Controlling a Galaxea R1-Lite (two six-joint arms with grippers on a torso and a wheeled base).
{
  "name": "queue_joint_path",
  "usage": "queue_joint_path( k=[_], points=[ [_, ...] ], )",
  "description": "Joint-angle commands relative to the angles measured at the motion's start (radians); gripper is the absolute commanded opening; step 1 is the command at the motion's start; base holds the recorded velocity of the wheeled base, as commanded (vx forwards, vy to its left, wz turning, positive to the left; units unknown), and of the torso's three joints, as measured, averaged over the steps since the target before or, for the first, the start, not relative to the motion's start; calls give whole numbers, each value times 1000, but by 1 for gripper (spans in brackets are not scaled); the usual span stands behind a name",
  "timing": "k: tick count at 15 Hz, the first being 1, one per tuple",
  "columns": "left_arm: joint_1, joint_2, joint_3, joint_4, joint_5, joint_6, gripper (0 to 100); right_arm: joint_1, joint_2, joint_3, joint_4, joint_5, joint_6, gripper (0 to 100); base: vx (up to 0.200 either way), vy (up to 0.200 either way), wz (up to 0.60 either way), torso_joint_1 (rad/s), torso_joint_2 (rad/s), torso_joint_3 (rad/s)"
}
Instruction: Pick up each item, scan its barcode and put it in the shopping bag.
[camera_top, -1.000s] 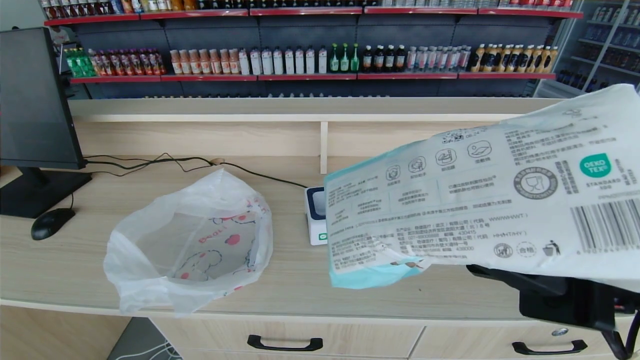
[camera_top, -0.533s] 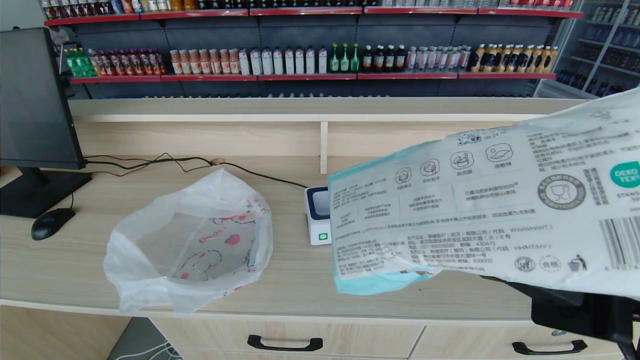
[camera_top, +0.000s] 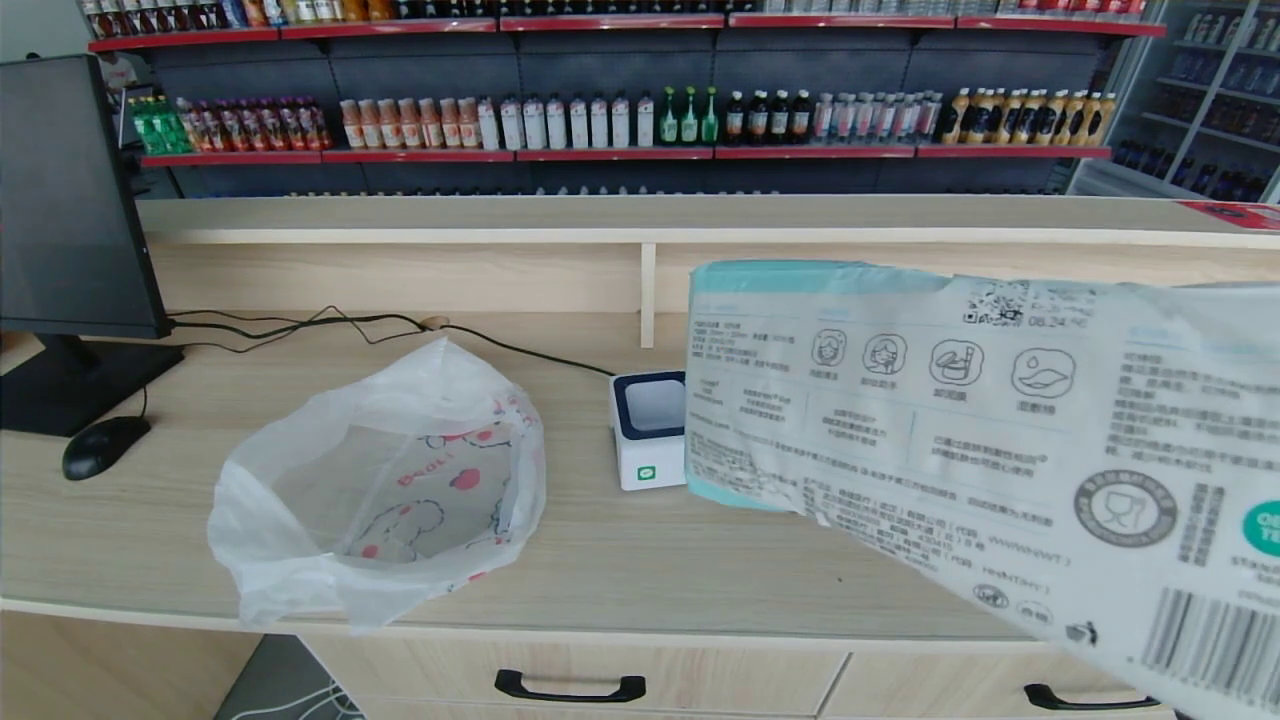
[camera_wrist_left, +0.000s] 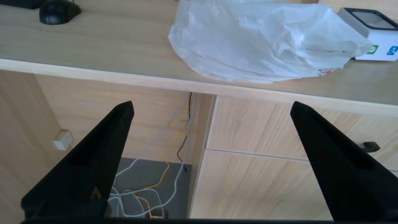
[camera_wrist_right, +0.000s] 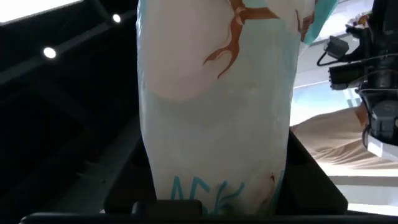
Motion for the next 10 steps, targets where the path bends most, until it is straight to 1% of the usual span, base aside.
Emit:
queue_joint_path(
  k=[1, 3, 4, 5, 6, 7, 8, 10],
  points=[
    [2, 0, 0, 0, -1, -1, 100, -1, -44, 8, -1, -1, -124, 0, 0, 0, 0, 0, 0, 0],
    [0, 0, 0, 0, 1, -1, 100, -6, -61, 79, -1, -10, -430, 0, 0, 0, 0, 0, 0, 0],
    [0, 0, 0, 0, 1, -1, 100, -6, -58, 134, -1, -10, -620, 0, 0, 0, 0, 0, 0, 0],
    [0, 0, 0, 0, -1, -1, 100, -4, -56, 180, -1, -10, -743, 0, 0, 0, 0, 0, 0, 0],
    [0, 0, 0, 0, 1, -1, 100, 8, -62, 249, -1, -8, -901, 0, 0, 0, 0, 0, 0, 0],
    [2, 0, 0, 0, -1, -1, 100, 27, -65, 277, -1, -5, -996, 0, 0, 0, 0, 0, 0, 0],
    [0, 0, 0, 0, -1, -1, 100, 31, -55, 292, -1, -4, -1120, 0, 0, 0, 0, 0, 0, 0],
    [2, 0, 0, 0, 1, -1, 100, 27, 8, 298, -1, -4, -1364, 0, 0, 0, 0, 0, 0, 0]
  ],
)
